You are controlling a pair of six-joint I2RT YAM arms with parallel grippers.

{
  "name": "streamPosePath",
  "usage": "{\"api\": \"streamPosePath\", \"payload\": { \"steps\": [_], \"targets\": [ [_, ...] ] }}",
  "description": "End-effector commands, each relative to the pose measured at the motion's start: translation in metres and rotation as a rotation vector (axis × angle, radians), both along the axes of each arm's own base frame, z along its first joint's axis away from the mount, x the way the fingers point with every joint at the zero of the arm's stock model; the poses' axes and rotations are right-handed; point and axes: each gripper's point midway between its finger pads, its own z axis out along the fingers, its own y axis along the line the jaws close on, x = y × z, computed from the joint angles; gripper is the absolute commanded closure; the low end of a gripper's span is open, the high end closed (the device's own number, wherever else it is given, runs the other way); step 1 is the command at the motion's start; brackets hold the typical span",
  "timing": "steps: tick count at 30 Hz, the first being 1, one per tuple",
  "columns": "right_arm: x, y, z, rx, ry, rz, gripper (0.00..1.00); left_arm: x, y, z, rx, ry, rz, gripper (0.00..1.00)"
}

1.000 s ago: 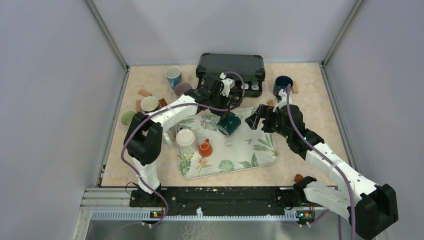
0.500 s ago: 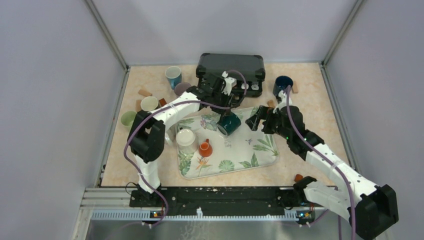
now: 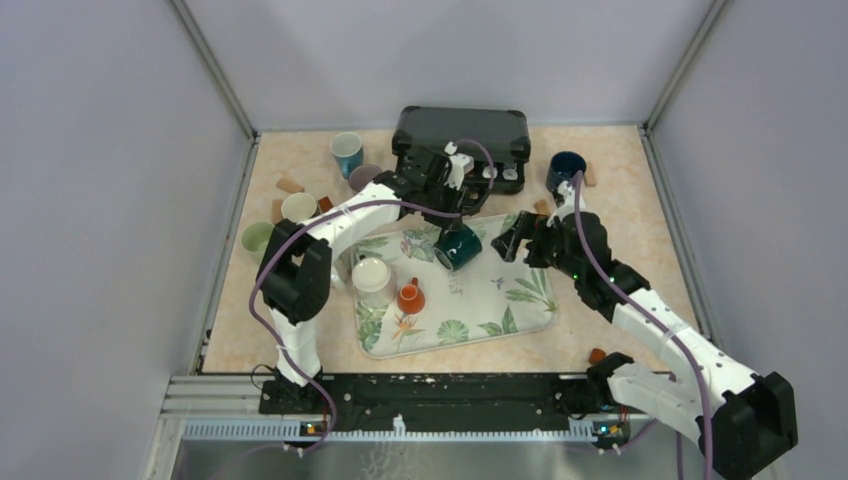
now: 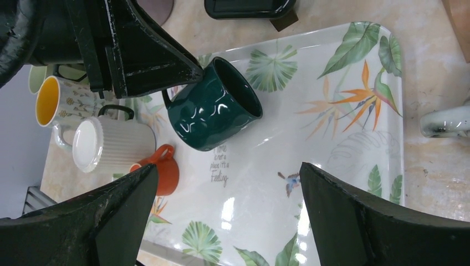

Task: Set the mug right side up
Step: Place the cup at the corner of the board.

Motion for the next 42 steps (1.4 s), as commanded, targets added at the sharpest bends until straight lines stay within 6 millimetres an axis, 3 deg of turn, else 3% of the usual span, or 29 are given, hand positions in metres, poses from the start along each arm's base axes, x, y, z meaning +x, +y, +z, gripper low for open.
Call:
{"api": "streamPosePath", "payload": {
  "steps": [1, 8, 13, 20, 29, 36, 42],
  "targets": [
    [0.002, -0.003, 0.013, 0.007, -0.045, -0.005, 0.01, 0.006, -0.004, 0.009, -0.023, -0.018, -0.019, 0.65],
    [0.001, -0.005, 0.019, 0.007, -0.05, -0.01, 0.01, 0.003, -0.01, 0.018, -0.079, -0.033, -0.048, 0.81],
    [-0.001, -0.009, 0.031, 0.008, -0.066, -0.025, 0.01, -0.003, -0.013, 0.035, -0.149, -0.07, -0.055, 0.97],
    [-0.005, -0.016, 0.08, 0.05, -0.147, -0.052, 0.01, -0.013, -0.019, 0.08, -0.336, -0.195, -0.045, 1.0],
    [-0.017, -0.037, 0.164, 0.122, -0.307, -0.132, 0.01, -0.038, -0.031, 0.13, -0.534, -0.314, -0.065, 1.0],
    [-0.038, -0.05, 0.23, 0.22, -0.441, -0.151, 0.01, -0.082, -0.086, 0.149, -0.662, -0.363, -0.185, 1.0],
    [-0.056, -0.063, 0.259, 0.269, -0.516, -0.175, 0.01, -0.127, -0.149, 0.148, -0.742, -0.382, -0.34, 1.0]
  ]
}}
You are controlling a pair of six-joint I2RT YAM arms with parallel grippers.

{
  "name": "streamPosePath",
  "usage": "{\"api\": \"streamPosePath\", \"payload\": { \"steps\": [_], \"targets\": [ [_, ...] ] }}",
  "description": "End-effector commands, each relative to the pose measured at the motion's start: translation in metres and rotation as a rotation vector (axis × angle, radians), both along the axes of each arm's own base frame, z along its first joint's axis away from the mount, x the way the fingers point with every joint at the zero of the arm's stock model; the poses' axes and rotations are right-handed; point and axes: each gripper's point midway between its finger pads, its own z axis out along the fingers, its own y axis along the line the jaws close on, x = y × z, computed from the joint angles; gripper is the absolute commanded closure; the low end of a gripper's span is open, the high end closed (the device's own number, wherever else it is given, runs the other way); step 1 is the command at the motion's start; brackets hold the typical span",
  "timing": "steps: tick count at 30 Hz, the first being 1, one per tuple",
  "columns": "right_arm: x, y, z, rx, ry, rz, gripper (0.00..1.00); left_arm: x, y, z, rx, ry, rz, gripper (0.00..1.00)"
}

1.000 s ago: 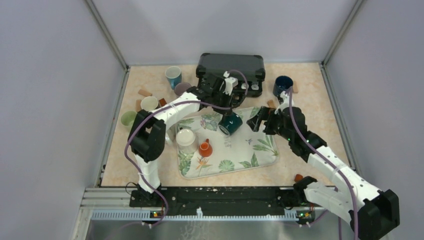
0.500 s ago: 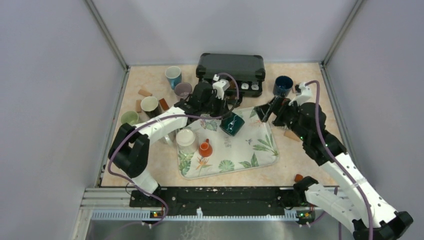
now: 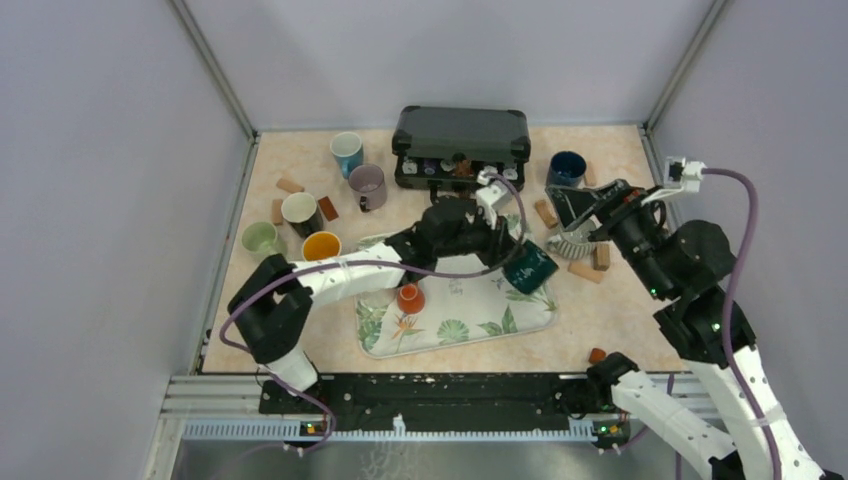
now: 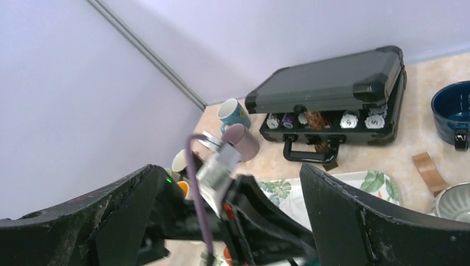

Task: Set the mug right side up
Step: Place the cup at the corner of the board.

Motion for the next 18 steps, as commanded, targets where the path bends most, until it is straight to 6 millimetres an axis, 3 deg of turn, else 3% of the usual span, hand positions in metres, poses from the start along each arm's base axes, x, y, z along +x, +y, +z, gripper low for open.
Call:
{"api": "streamPosePath", "payload": {
  "steps": [1, 10, 18],
  "targets": [
    [-0.015, -0.015, 0.036, 0.062, -0.08, -0.035, 0.01, -0.026, -0.053, 0.055, -0.215, -0.152, -0.113, 1.0],
    [-0.036, -0.022, 0.065, 0.093, -0.144, -0.014, 0.01, -0.064, -0.11, 0.036, -0.316, -0.214, -0.241, 1.0],
    [-0.046, -0.026, 0.069, 0.095, -0.149, -0.009, 0.01, -0.075, -0.141, 0.018, -0.394, -0.277, -0.291, 1.0]
  ]
}}
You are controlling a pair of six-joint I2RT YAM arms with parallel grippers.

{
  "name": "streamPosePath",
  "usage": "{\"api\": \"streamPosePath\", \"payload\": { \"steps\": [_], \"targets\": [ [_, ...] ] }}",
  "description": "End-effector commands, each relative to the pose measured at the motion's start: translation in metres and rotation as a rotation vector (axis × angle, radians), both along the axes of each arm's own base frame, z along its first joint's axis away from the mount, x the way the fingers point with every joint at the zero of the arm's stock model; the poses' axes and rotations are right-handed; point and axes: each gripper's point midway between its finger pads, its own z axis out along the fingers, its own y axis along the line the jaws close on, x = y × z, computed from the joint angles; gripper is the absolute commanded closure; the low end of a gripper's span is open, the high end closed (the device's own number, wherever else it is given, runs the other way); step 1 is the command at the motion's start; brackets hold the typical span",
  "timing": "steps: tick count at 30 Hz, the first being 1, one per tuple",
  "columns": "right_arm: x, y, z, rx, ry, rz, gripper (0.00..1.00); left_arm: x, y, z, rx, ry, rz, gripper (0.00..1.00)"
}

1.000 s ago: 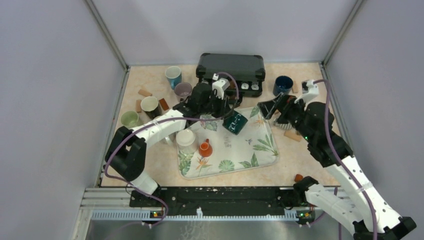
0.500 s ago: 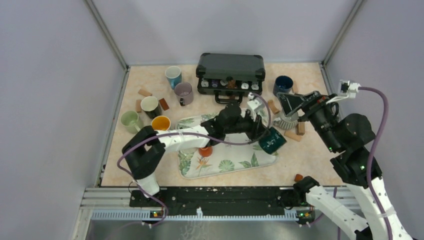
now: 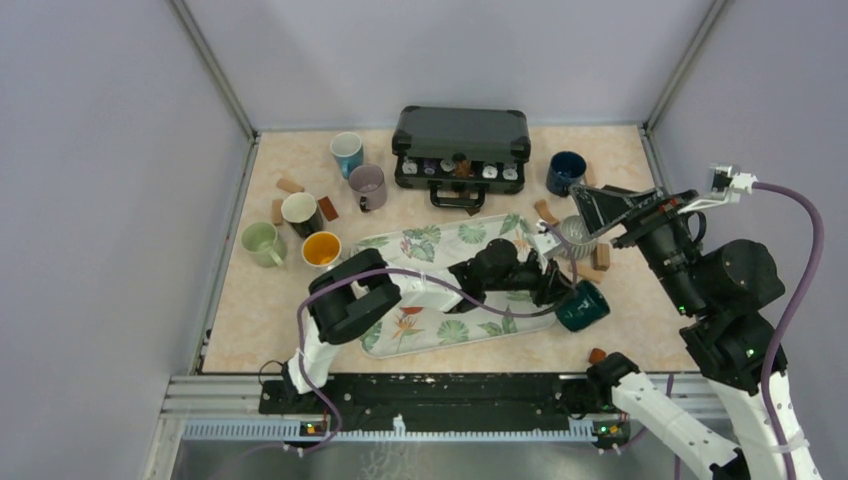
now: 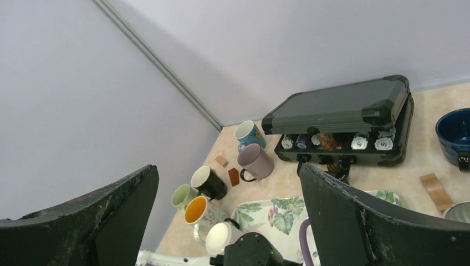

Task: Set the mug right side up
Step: Place the cup at the corner of the board.

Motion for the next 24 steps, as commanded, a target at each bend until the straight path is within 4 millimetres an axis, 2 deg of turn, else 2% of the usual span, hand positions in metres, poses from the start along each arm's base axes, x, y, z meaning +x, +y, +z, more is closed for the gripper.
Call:
{"api": "streamPosePath", "payload": {
  "steps": [1, 8, 16, 24],
  "targets": [
    [-0.013, -0.007, 0.018, 0.021, -0.038, 0.003, 0.01, -0.006, -0.022, 0.08, -0.302, -0.155, -0.045, 1.0],
    [-0.012, -0.001, 0.014, 0.009, -0.043, 0.029, 0.01, -0.014, -0.025, 0.058, -0.362, -0.209, -0.077, 1.0],
    [-0.006, 0.009, 0.007, -0.01, -0.037, 0.063, 0.01, -0.018, -0.021, 0.043, -0.457, -0.253, -0.078, 1.0],
    [0.001, 0.017, -0.002, -0.02, -0.023, 0.081, 0.01, -0.019, -0.023, 0.015, -0.421, -0.262, -0.099, 1.0]
  ]
}}
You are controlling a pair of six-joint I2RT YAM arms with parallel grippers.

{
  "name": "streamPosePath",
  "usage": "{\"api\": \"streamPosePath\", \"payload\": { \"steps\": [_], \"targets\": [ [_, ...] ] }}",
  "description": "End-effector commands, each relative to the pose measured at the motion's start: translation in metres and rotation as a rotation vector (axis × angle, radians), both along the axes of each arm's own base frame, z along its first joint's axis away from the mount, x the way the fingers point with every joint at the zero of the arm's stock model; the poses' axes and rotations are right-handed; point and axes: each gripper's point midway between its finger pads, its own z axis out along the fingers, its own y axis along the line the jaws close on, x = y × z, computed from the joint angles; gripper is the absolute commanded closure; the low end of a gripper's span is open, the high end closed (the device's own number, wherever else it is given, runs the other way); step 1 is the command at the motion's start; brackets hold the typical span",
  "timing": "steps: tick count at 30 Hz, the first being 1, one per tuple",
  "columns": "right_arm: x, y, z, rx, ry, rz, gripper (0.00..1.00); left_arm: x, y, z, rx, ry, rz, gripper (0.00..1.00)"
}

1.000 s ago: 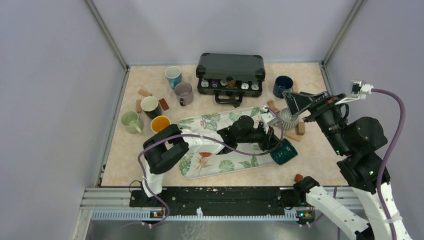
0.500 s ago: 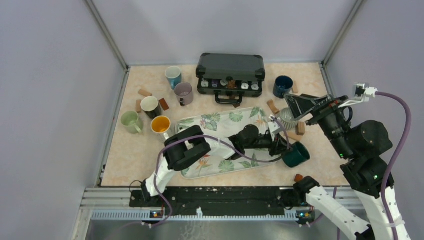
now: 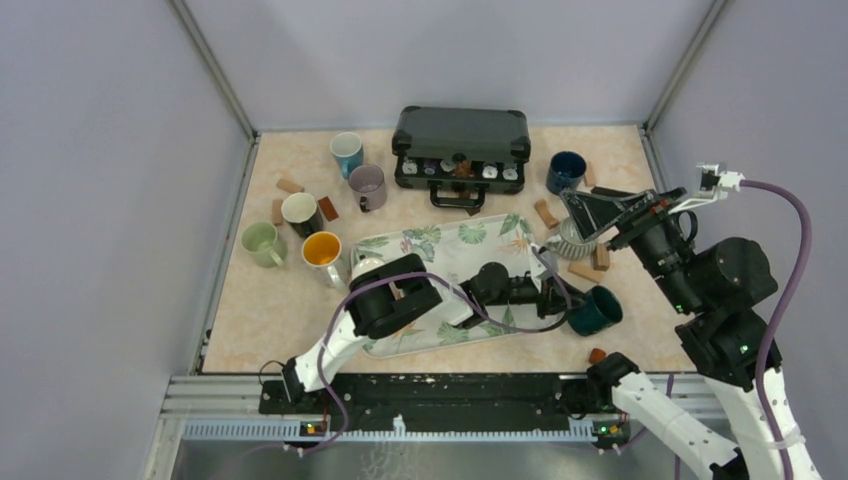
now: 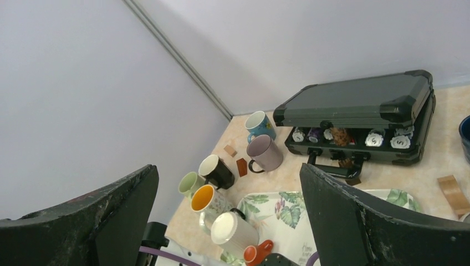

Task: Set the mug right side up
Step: Place the cup at the corner of the board.

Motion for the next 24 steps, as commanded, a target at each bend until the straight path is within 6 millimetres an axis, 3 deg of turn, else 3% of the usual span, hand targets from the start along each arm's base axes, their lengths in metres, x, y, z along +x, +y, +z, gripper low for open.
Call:
{"api": "streamPosePath", "payload": {
  "steps": [1, 8, 24],
  "targets": [
    [0.007, 0.006, 0.0, -0.003, -0.013, 0.011, 0.01, -0.009, 0.001, 0.038, -0.159, -0.1, -0.035, 1.0],
    [0.014, 0.01, -0.005, -0.008, -0.004, 0.012, 0.01, -0.003, -0.004, 0.013, -0.103, -0.071, -0.025, 0.96],
    [0.018, 0.017, -0.015, -0.016, 0.008, 0.04, 0.01, 0.021, -0.006, -0.013, -0.031, -0.036, 0.031, 0.81]
  ]
}}
